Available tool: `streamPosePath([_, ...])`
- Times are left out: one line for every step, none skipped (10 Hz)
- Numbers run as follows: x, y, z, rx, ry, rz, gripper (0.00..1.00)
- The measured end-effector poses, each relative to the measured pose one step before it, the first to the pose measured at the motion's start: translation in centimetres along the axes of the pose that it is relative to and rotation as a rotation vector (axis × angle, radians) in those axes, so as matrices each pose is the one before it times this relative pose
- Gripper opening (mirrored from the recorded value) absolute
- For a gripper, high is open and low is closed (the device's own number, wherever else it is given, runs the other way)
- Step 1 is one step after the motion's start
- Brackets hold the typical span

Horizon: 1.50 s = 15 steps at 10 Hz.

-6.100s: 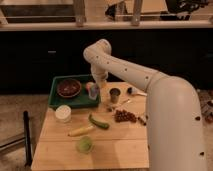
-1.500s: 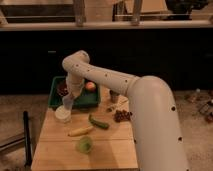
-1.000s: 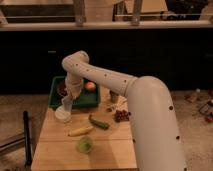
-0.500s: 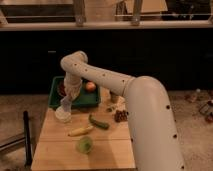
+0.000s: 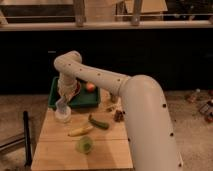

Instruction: Place towel in paper cup

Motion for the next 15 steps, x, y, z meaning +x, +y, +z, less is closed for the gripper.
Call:
streamPosePath([-0.551, -0.249, 0.07, -0.00627, -0.00522, -0.01601, 0.08])
streamPosePath([-0.778, -0.353, 0.155, -0.00753, -0.00788, -0.0187, 0.08])
streamPosePath([-0.437, 0.015, 0.057, -0.00892, -0.00587, -0.01007, 0.08])
streamPosePath([-0.275, 0.067, -0.007, -0.00507, -0.00398, -0.00634, 0.08])
streamPosePath([-0.298, 0.036, -0.031, -0.00524, -0.00357, -0.00707, 0.08])
streamPosePath([-0.251, 0.146, -0.03, -0.00625, -0.00443, -0.00548, 0.08])
streamPosePath([-0.089, 0.131, 0.036, -0.00348, -0.00361, -0.0027, 0.08])
streamPosePath([-0.139, 0.128, 0.064, -0.00521, -0.00589, -0.00514, 0.08])
streamPosePath([-0.068, 0.147, 0.131, -0.00344, -0.00672, -0.00585, 0.08])
streamPosePath([-0.025, 0.079, 0.1, -0.00127, -0.00391, -0.00312, 0.08])
streamPosePath([-0.048, 0.089, 0.152, -0.00326, -0.00537, -0.00326, 0.08])
streamPosePath([0.036, 0.038, 0.244, -0.00115, -0.00426, -0.00036, 0.08])
streamPosePath([0.075, 0.035, 0.133, -0.00082, -0.0007, 0.0016, 0.11])
streamPosePath([0.069, 0.034, 0.124, -0.00202, 0.00137, 0.00176, 0.19])
streamPosePath([0.024, -0.087, 0.051, 0.00095, 0.00124, 0.00135, 0.29])
